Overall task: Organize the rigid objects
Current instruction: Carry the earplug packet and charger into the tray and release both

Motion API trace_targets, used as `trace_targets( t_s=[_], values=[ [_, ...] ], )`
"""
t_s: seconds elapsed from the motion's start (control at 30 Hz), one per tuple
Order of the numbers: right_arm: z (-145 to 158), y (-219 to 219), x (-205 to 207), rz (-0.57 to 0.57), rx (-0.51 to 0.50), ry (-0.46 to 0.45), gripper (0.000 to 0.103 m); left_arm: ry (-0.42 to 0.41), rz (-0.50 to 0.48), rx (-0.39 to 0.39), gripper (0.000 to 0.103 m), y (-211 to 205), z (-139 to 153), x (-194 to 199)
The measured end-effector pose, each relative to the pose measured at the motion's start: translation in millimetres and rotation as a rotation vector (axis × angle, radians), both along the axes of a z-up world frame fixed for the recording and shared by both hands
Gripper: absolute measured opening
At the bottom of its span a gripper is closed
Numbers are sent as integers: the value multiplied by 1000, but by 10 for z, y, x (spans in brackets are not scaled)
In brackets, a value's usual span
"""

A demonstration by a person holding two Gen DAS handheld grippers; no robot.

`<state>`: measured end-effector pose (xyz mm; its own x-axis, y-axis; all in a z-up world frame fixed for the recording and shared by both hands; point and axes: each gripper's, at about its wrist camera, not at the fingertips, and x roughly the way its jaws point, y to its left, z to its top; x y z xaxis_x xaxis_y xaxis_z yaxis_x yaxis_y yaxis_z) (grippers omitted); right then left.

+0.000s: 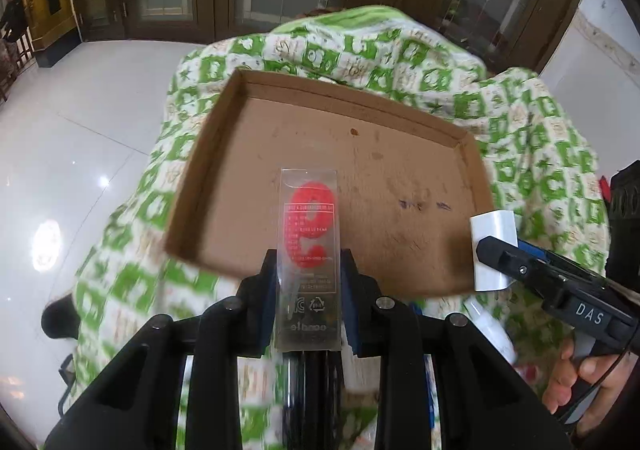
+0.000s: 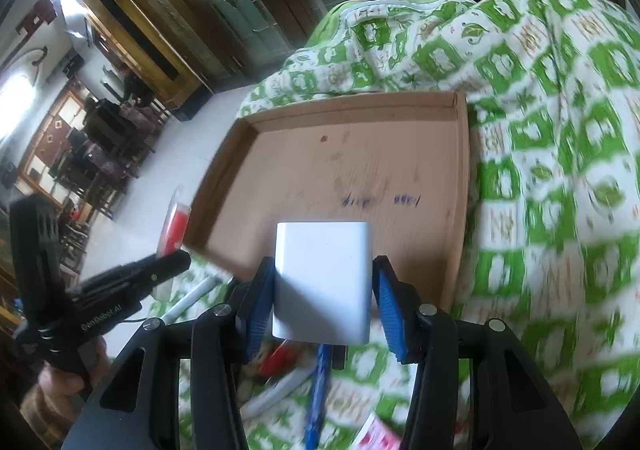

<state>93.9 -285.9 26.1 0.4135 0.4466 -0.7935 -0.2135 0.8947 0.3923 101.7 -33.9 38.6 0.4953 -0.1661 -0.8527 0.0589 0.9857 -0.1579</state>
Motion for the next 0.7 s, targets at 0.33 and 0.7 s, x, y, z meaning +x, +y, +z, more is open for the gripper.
trace_targets(
  t_s=[0.33,0.7],
  values=[
    [-376,203,542,10,-122,63,44,87,27,65,25,-31,-421,592],
    [-409,107,821,-68,-130,-14,62,86,68,110,34,98,-468,707]
  ],
)
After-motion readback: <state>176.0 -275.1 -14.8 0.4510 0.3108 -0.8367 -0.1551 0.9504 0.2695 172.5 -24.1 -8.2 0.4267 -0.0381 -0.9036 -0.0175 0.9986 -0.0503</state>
